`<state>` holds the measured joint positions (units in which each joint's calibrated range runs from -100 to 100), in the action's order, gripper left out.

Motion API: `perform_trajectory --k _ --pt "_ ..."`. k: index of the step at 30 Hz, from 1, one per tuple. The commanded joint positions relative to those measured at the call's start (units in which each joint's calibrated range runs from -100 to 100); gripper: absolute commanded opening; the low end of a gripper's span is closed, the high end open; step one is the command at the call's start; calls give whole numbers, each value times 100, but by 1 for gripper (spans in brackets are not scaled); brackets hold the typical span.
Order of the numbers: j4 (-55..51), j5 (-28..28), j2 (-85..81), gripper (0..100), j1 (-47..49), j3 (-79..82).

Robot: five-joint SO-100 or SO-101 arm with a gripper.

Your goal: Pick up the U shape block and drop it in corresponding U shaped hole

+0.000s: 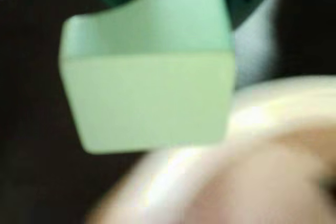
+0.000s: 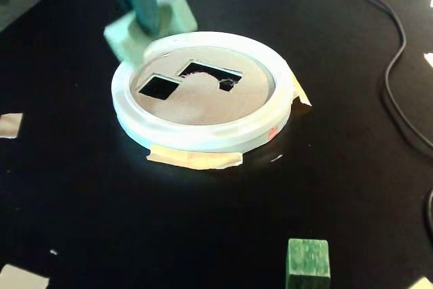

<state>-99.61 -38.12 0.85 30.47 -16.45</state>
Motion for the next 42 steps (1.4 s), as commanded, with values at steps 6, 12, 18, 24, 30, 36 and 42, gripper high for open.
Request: perform_trajectory --k 6,12,18,24,30,36,42 --pt "794 -2100 126 10 1672 -414" --pt "2881 -2144 1012 10 1672 -404" --pt "4507 -2281 2034 10 1660 -395" --pt "4597 -2779 2508 10 1610 -395" --pt "4487 -2896 2589 10 1510 -386" --pt "4487 -3057 2678 10 1547 -40" --pt "4487 -3062 2669 10 1497 424"
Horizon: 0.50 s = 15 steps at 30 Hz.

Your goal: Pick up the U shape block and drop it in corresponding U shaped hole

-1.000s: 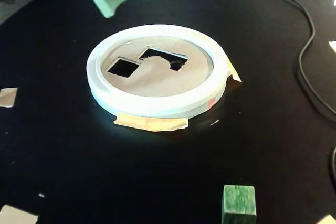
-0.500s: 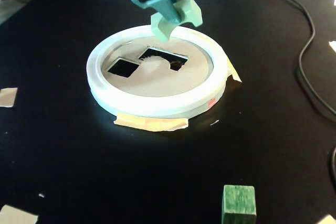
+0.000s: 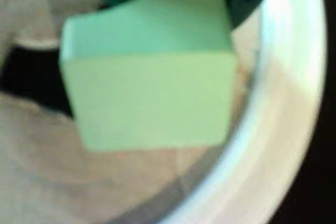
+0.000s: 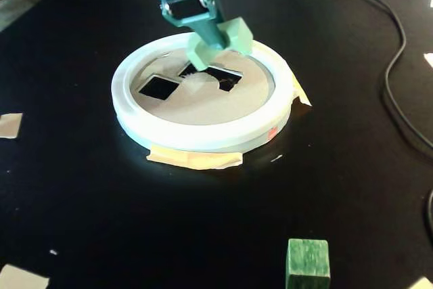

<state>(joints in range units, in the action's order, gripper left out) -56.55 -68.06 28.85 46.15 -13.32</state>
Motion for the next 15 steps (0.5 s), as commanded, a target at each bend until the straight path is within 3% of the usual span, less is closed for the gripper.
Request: perform_trajectory --k 1,15 --pt "181 -68 -193 10 -71 285" --pt "301 -68 -202 11 -133 613"
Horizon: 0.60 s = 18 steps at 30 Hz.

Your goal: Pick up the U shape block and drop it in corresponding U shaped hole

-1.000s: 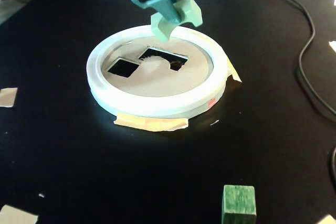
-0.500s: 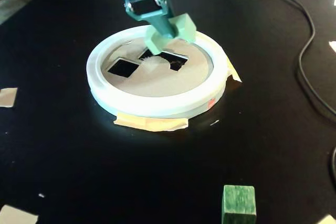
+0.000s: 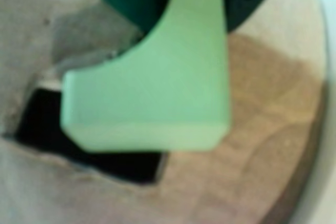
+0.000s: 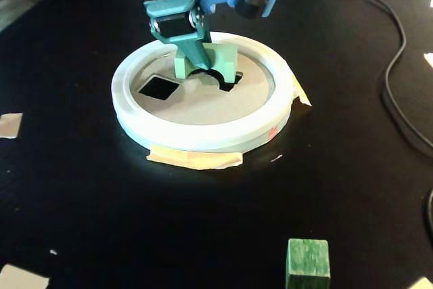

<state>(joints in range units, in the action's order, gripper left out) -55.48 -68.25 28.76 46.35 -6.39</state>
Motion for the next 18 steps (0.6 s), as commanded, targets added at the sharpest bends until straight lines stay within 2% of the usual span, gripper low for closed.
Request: perform_trajectory --k 1,12,18 --pt "194 -49 -211 10 -303 -80" --pt "174 -73 -211 10 -728 -35" --pt "94 -537 -139 10 -590 11"
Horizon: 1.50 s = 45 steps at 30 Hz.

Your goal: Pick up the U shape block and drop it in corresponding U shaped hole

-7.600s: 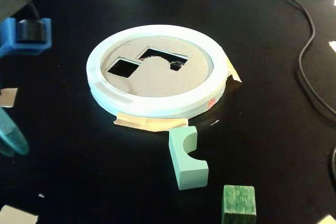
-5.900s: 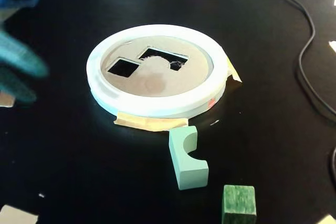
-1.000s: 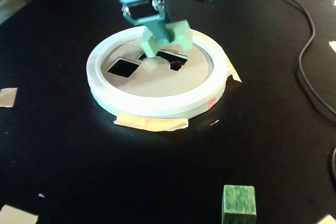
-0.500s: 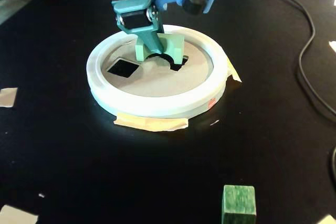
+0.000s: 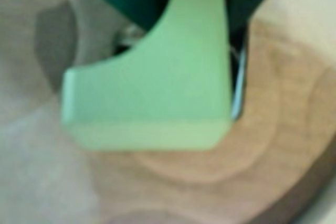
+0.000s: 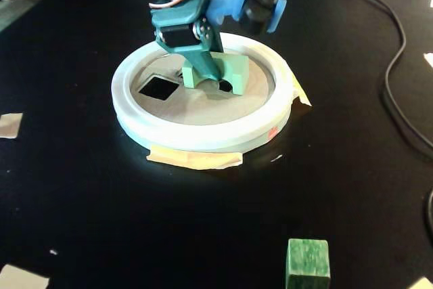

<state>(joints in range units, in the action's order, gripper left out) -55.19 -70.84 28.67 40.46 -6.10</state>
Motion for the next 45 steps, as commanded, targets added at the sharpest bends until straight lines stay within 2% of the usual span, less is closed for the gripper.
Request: perform_trajectory --k 1,11,21,22,28,32,37,45 --pt "55 -303 -130 10 36 -18" --pt "45 -615 -95 10 910 -9" --pt "45 -562 -86 13 786 -9" --pt "45 -562 -86 13 773 -9" --pt "55 -552 -86 37 761 -9" --pt "55 -464 -86 37 636 -9" --pt "105 10 -86 39 124 -9" --pt "115 54 -86 39 -188 -9"
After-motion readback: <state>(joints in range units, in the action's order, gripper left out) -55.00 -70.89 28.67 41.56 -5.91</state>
